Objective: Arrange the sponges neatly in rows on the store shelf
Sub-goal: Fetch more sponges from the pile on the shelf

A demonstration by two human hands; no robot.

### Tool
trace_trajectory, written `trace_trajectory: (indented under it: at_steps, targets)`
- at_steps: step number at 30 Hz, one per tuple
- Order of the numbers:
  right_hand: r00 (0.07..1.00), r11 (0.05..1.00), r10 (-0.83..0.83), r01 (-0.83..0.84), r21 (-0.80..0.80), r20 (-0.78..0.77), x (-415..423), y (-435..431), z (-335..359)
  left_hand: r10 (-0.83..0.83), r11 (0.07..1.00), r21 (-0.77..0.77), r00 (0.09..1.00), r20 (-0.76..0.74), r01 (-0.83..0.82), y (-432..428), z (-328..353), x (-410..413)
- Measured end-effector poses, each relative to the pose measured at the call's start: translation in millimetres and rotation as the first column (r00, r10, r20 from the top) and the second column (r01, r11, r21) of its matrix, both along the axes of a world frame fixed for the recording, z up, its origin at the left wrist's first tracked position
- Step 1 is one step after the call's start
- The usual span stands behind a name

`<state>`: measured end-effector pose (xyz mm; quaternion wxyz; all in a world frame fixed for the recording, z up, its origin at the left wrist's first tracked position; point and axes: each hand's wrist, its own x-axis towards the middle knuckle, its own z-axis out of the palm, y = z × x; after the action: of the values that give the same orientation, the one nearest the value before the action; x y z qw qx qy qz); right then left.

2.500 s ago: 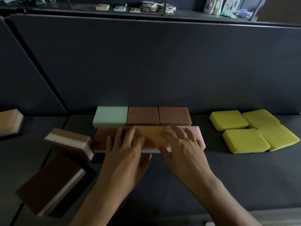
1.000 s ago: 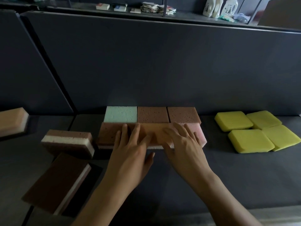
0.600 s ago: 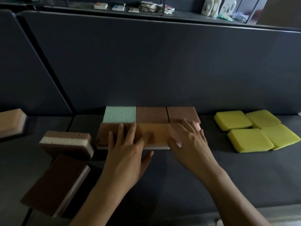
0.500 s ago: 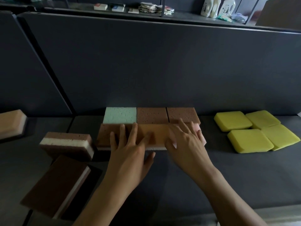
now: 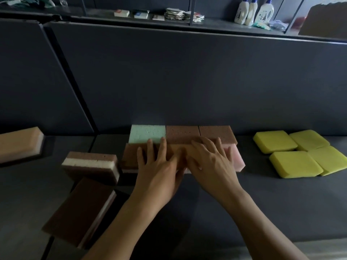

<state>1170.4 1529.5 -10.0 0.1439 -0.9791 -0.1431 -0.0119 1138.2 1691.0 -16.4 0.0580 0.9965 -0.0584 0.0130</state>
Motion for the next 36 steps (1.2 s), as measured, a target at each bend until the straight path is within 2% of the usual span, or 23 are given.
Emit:
trace_trajectory:
  at_steps: [3,7,9,11,14,18,21,27,33,36]
  targets:
    - [0.999,1.000,0.019,-0.020,0.012,0.038,3.0,-3.0,-0.2,-0.007,1.000,-0.007,1.000,-0.023,0.007,-1.5,0.9,-0.6]
    - [0.995,0.996,-0.067,0.063,0.056,0.069,5.1,-10.9,2.9,-0.004,1.000,0.000,0.998,-0.055,0.004,-1.8,8.4,-2.4]
    - [0.998,0.998,-0.020,0.016,0.066,0.060,6.4,-9.5,5.1,-0.013,1.000,-0.005,0.997,-0.079,0.013,-2.0,10.8,-2.6]
    - [0.998,0.988,0.015,-0.024,0.150,0.066,5.5,-11.6,8.7,-0.007,1.000,-0.020,0.996,-0.090,0.005,-2.1,14.1,-1.3]
    - [0.996,0.954,-0.039,0.015,0.301,0.074,0.6,-32.4,10.6,0.002,0.997,-0.071,0.999,-0.044,-0.005,-10.0,20.6,0.2]
    - [0.984,0.922,-0.094,0.029,0.385,0.151,-9.2,-78.5,12.9,-0.109,0.979,-0.163,0.989,0.096,0.123,-46.2,30.0,-5.2]
    - [0.967,0.923,-0.128,0.035,0.383,0.222,-12.1,-115.7,16.3,-0.150,0.967,-0.183,0.975,0.163,0.179,-82.2,31.2,2.5]
    - [0.960,0.939,-0.093,-0.002,0.343,0.262,-4.3,-208.7,22.6,-0.204,0.944,-0.227,0.965,0.166,0.239,-177.2,35.1,13.4]
    - [0.977,0.961,-0.106,0.053,0.270,0.186,28.9,-307.3,17.2,-0.241,0.949,-0.169,0.958,0.157,0.267,-283.8,31.7,42.7]
    - [0.991,0.983,-0.044,0.021,0.184,0.124,46.8,-338.3,12.9,-0.231,0.965,-0.097,0.966,0.117,0.243,-321.2,24.2,56.5]
